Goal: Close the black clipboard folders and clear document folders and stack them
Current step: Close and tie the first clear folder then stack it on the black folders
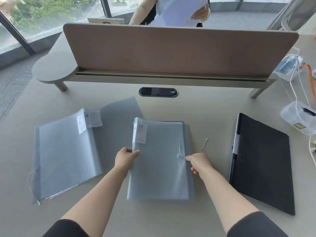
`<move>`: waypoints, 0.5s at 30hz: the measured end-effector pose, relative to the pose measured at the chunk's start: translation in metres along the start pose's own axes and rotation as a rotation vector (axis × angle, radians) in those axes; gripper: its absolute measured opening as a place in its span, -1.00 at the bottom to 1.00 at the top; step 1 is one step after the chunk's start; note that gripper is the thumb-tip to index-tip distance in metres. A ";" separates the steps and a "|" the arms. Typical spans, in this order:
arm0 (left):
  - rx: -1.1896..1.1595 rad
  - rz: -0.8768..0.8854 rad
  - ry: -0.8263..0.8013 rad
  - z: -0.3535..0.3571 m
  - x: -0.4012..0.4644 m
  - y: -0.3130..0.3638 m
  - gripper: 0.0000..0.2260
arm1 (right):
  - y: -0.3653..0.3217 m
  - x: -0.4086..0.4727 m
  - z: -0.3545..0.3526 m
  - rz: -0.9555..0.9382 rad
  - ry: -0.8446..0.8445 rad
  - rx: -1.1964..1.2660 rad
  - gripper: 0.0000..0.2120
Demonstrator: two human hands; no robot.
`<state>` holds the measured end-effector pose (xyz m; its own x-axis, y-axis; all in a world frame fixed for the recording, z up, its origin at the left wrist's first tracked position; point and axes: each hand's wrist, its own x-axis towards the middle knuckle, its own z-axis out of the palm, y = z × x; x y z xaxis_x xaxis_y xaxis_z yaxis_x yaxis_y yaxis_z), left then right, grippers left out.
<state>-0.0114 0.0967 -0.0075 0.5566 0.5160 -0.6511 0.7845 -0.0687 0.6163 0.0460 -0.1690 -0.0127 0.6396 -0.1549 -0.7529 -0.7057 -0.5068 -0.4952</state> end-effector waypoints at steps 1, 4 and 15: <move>-0.027 0.003 -0.006 0.000 -0.001 0.001 -0.73 | 0.001 0.000 0.000 -0.015 -0.011 -0.002 -0.92; -0.112 0.025 -0.009 -0.002 -0.010 0.008 -0.72 | 0.002 -0.004 -0.002 -0.067 -0.016 0.000 -0.91; -0.278 0.224 -0.212 0.048 -0.062 0.094 -0.80 | 0.002 -0.021 -0.103 -0.280 0.268 0.120 -0.68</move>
<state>0.0411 0.0167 0.0695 0.7718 0.3251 -0.5465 0.5503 0.0891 0.8302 0.0622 -0.2543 0.0471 0.8579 -0.2487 -0.4497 -0.5132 -0.4605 -0.7243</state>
